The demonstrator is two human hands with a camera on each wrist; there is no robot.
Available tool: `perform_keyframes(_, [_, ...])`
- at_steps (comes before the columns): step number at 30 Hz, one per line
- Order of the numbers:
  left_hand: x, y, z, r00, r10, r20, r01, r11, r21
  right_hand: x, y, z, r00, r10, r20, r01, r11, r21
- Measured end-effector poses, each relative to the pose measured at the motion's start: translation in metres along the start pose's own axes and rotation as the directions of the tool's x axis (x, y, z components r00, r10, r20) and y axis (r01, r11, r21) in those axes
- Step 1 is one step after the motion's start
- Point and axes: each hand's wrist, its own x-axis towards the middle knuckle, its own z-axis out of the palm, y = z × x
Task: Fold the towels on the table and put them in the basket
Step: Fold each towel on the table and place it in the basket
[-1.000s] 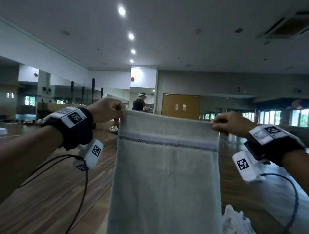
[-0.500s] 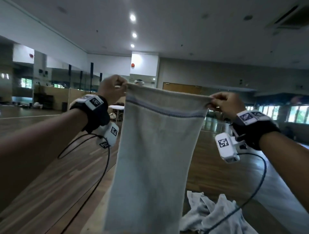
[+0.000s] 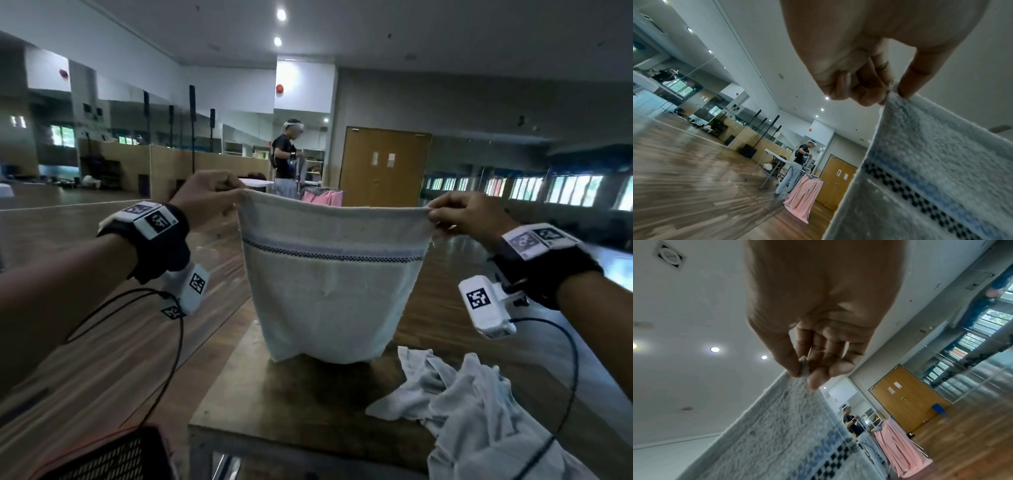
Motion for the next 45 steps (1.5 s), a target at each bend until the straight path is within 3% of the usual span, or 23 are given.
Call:
perform_keyframes(6, [-0.01, -0.051, 0.034, 0.994, -0.107, 0.035, 0.108, 0.994, -0.029, 0.012, 0.061, 0.046, 0.997, 0.074, -0.028, -0.072, 0.995, 0.069])
perform_keyframes(10, [-0.047, -0.124, 0.077, 0.966, -0.191, 0.174, 0.169, 0.977, 0.13, -0.007, 0.133, 0.099, 0.978, 0.168, 0.124, -0.165, 0.986, -0.036])
perform_keyframes(13, [-0.095, -0.184, 0.123, 0.893, -0.295, 0.341, 0.22, 0.945, 0.242, -0.04, 0.194, 0.143, 0.912, 0.29, 0.29, -0.243, 0.952, -0.186])
perform_keyframes(16, [-0.145, -0.231, 0.167, 0.771, -0.379, 0.512, 0.161, 0.893, 0.419, -0.079, 0.245, 0.186, 0.846, 0.354, 0.398, -0.171, 0.888, -0.427])
perform_keyframes(18, [-0.172, -0.249, 0.185, 0.699, -0.44, 0.563, 0.096, 0.839, 0.536, -0.107, 0.267, 0.214, 0.81, 0.387, 0.441, -0.163, 0.871, -0.464])
perform_keyframes(21, [-0.198, -0.26, 0.197, 0.695, -0.367, 0.618, 0.008, 0.864, 0.504, -0.142, 0.287, 0.243, 0.772, 0.396, 0.497, -0.109, 0.853, -0.511])
perform_keyframes(25, [-0.214, -0.246, 0.187, 0.622, -0.404, 0.671, -0.011, 0.852, 0.523, -0.176, 0.288, 0.249, 0.83, 0.347, 0.436, -0.059, 0.833, -0.55])
perform_keyframes(28, [-0.236, -0.229, 0.171, 0.61, -0.405, 0.682, -0.066, 0.831, 0.552, -0.193, 0.276, 0.238, 0.807, 0.352, 0.475, -0.021, 0.82, -0.572])
perform_keyframes(34, [-0.259, -0.211, 0.166, 0.481, -0.486, 0.729, -0.089, 0.801, 0.592, -0.222, 0.256, 0.215, 0.768, 0.439, 0.466, -0.09, 0.795, -0.6])
perform_keyframes(36, [-0.253, -0.211, 0.171, 0.532, -0.476, 0.701, -0.088, 0.792, 0.604, -0.219, 0.257, 0.217, 0.787, 0.439, 0.434, -0.116, 0.796, -0.594])
perform_keyframes(41, [-0.224, -0.215, 0.185, 0.832, -0.326, 0.449, 0.035, 0.839, 0.544, -0.188, 0.265, 0.227, 0.931, 0.325, 0.165, -0.183, 0.808, -0.56])
perform_keyframes(43, [-0.215, -0.222, 0.19, 0.873, -0.32, 0.367, 0.101, 0.856, 0.506, -0.173, 0.269, 0.232, 0.958, 0.277, 0.068, -0.195, 0.81, -0.552])
perform_keyframes(45, [-0.21, -0.23, 0.193, 0.876, -0.333, 0.349, 0.14, 0.868, 0.477, -0.162, 0.273, 0.239, 0.97, 0.241, 0.026, -0.186, 0.807, -0.561])
